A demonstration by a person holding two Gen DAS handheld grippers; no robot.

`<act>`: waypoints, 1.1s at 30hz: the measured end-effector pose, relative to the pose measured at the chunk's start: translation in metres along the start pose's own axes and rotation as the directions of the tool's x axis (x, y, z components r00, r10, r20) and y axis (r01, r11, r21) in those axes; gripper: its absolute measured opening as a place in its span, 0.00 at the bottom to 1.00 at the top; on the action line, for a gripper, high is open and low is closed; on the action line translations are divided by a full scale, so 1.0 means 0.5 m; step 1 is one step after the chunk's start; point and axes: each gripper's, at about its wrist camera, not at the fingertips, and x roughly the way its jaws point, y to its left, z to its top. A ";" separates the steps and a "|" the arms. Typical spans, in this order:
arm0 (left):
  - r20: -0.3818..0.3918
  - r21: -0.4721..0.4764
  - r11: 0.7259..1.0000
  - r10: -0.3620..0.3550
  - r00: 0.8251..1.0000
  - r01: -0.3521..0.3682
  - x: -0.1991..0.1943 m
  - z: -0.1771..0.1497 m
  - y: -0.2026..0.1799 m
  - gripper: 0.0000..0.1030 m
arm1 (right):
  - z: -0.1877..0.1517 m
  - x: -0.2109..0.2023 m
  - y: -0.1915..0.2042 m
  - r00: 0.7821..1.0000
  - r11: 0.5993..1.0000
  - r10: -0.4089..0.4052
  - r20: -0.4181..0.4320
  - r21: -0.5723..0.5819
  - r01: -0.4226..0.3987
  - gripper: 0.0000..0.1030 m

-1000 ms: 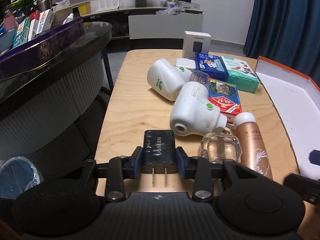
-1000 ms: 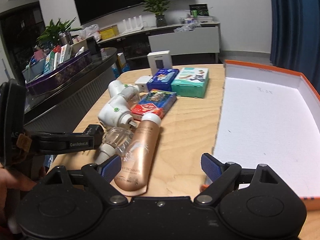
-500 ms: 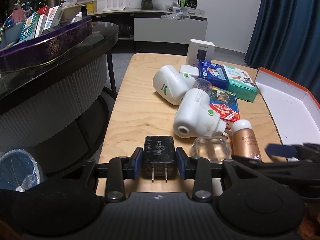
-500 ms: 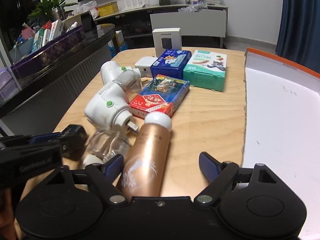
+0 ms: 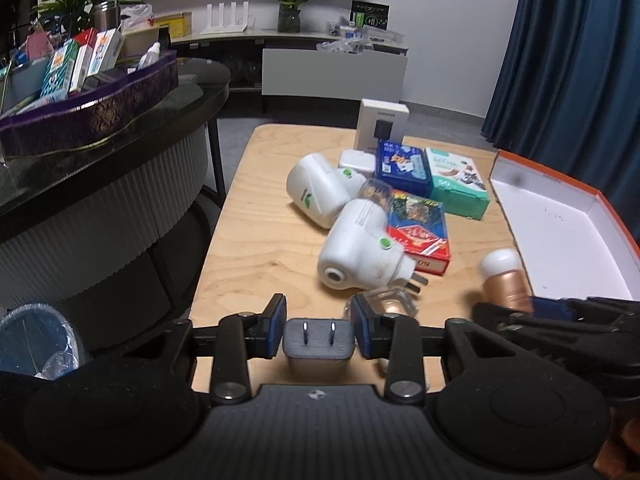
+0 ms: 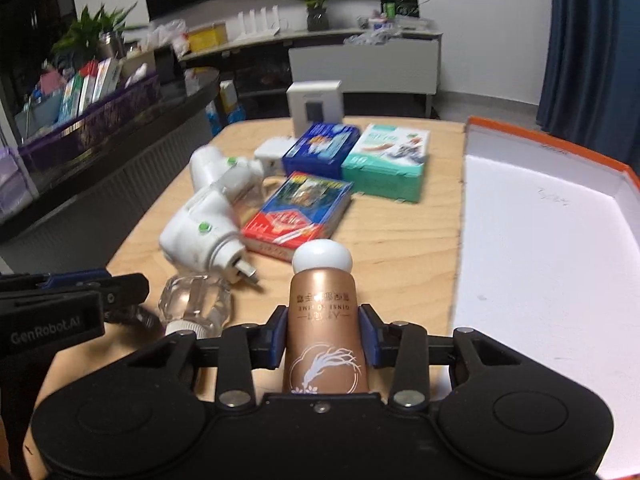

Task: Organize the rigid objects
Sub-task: 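Lift the black charger with the left gripper while the right carries the bronze tube to the box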

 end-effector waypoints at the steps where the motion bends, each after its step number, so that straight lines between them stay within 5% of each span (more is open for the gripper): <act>1: 0.002 -0.001 1.000 -0.003 1.000 0.003 -0.004 0.002 -0.002 0.35 | 0.002 -0.013 -0.009 1.000 1.000 0.002 0.013 0.013 -0.002 0.45; 18: 0.056 0.012 0.999 -0.037 0.998 0.036 -0.056 0.024 -0.047 0.35 | 0.038 -0.165 -0.130 0.979 0.993 -0.047 0.198 0.117 0.024 0.44; 33: 0.114 0.065 0.991 -0.122 0.986 0.115 -0.088 0.070 -0.119 0.35 | 0.034 -0.215 -0.245 0.962 0.973 -0.118 0.248 0.224 0.061 0.43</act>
